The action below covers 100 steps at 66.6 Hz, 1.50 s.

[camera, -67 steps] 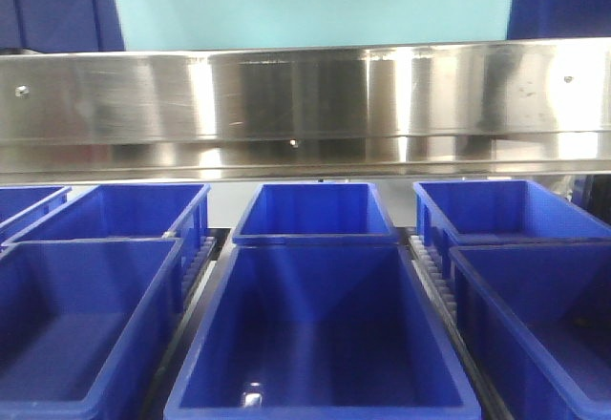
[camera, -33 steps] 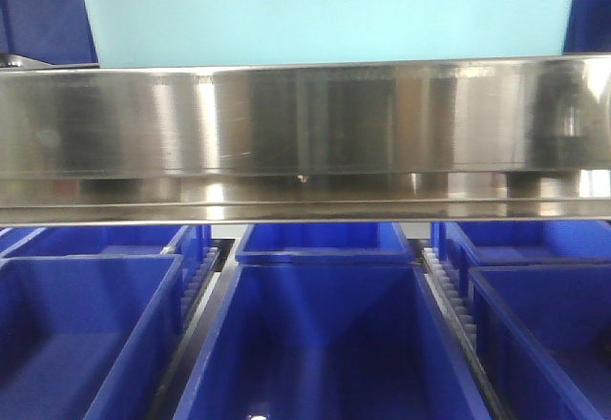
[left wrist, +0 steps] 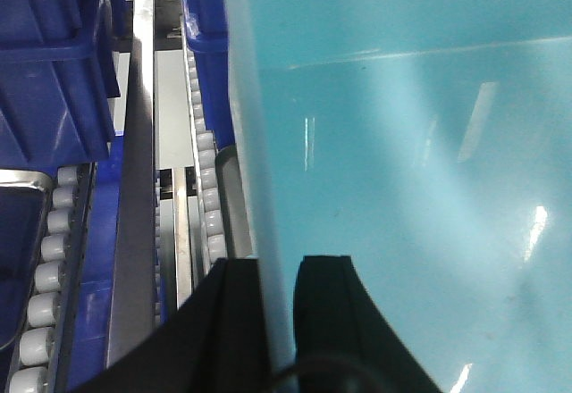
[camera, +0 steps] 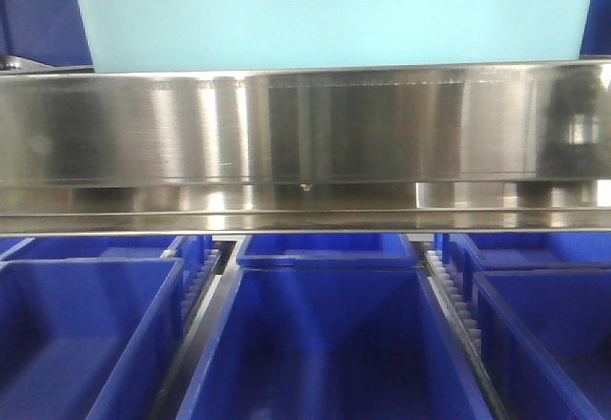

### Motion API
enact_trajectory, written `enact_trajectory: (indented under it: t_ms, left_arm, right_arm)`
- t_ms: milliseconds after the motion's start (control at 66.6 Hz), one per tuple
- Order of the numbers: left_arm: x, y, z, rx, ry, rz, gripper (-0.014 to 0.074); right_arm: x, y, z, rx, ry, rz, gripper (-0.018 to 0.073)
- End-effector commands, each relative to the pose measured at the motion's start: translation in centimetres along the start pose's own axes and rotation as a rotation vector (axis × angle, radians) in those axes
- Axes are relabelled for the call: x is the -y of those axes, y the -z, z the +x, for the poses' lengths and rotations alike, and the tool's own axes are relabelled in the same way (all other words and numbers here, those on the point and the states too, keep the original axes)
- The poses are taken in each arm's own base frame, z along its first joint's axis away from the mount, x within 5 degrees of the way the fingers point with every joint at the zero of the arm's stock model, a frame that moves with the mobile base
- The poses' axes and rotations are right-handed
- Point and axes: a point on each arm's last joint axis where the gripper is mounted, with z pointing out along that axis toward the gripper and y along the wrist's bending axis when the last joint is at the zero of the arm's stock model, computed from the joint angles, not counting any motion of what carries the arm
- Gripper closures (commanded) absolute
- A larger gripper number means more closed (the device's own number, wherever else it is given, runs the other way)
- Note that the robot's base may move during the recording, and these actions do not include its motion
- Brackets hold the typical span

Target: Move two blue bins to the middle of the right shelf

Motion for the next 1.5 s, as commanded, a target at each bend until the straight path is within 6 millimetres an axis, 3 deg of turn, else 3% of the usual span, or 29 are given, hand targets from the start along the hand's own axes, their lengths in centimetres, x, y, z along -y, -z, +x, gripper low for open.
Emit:
enact_trajectory:
  t_ms: [0, 1006, 1202, 1487]
  left_arm:
    - [0.2, 1.0, -0.8, 0.069, -0.008, 0.02, 0.0708]
    - [0.2, 1.0, -1.0, 0.091, -0.007, 0.026, 0.0708]
    - [0.2, 0.8, 0.0, -0.009, 0.003, 0.025, 0.0708]
    - [0.3, -1.7, 1.5, -0.149, -0.007, -0.004, 0.0708]
  right_arm:
    - [0.0, 0.8, -0.7, 0.061, 0.014, -0.002, 0.0712]
    - [0.0, 0.8, -0.7, 0.059, 0.013, -0.004, 0.0712]
    - [-0.1, 0.6, 0.1, -0.022, -0.012, -0.01, 0.0712]
    - [0.2, -1.8, 2.4, -0.143, -0.02, -0.004, 0.0712]
